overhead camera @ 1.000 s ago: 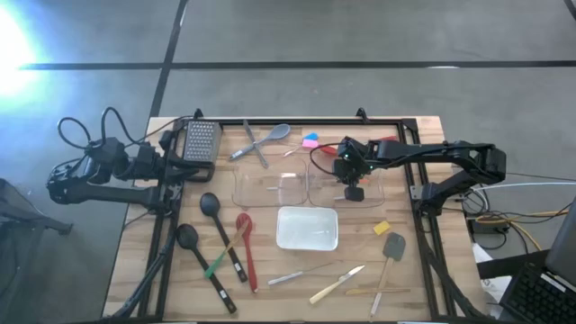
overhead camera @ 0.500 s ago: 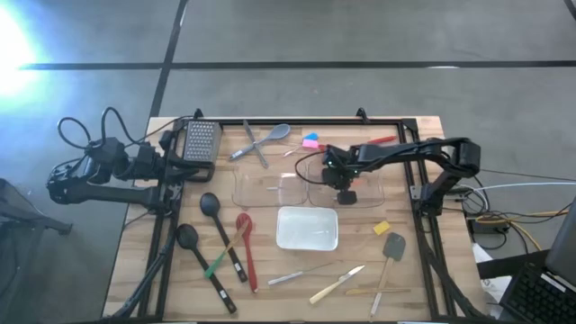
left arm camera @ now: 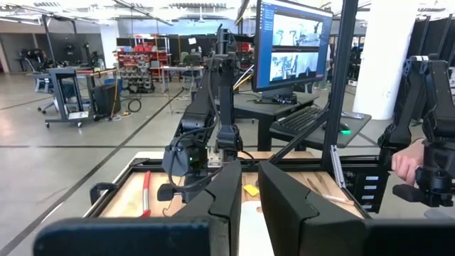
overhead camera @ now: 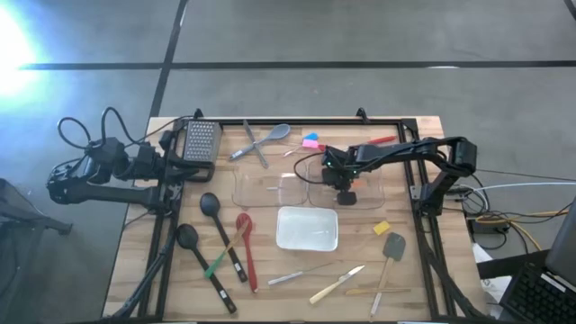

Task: Pick & Place Kitchen Items
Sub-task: Put the orange spatula into the right transparent bin, then put the gold knife into the white bin

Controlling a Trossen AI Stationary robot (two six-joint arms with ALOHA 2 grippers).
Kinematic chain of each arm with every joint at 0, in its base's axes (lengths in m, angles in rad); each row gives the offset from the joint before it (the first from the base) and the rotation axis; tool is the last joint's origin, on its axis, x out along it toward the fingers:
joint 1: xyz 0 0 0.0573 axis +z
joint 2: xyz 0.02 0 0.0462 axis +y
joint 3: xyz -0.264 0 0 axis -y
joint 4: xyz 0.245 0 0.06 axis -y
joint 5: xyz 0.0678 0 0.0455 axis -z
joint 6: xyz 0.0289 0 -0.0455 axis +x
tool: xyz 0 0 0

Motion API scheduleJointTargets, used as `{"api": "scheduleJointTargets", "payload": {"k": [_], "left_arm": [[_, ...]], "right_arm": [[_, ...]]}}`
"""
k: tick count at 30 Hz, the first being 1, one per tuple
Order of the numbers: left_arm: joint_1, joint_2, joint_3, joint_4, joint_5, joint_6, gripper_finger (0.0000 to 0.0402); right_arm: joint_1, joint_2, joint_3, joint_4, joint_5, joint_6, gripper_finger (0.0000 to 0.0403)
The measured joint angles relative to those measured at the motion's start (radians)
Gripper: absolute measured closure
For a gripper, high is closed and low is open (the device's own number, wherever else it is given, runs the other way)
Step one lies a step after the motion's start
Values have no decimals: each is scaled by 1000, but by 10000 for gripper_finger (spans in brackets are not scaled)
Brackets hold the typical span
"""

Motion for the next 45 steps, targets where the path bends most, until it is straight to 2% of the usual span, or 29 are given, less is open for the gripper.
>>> {"api": "scheduleJointTargets", "payload": {"k": [7, 17, 23, 27, 33, 37, 45], "left_arm": [[0, 0, 0, 0, 0, 0, 344], [0, 0, 0, 0, 0, 0, 344], [0, 0, 0, 0, 0, 0, 344], [0, 0, 0, 0, 0, 0, 344], [0, 0, 0, 0, 0, 0, 344], [0, 0, 0, 0, 0, 0, 344], [0, 0, 0, 0, 0, 0, 344]], "right_arm": [[1, -15, -1, -12, 0, 14, 388], [0, -15, 0, -60, 4, 55, 298], [0, -32, 95, -222, 4, 90, 269], [1, -65, 189, -331, 5, 127, 268], [14, -121, 347, -590, 5, 346, 285], [64, -171, 431, -779, 7, 457, 301], [256, -330, 450, -815, 3, 770, 326]]}}
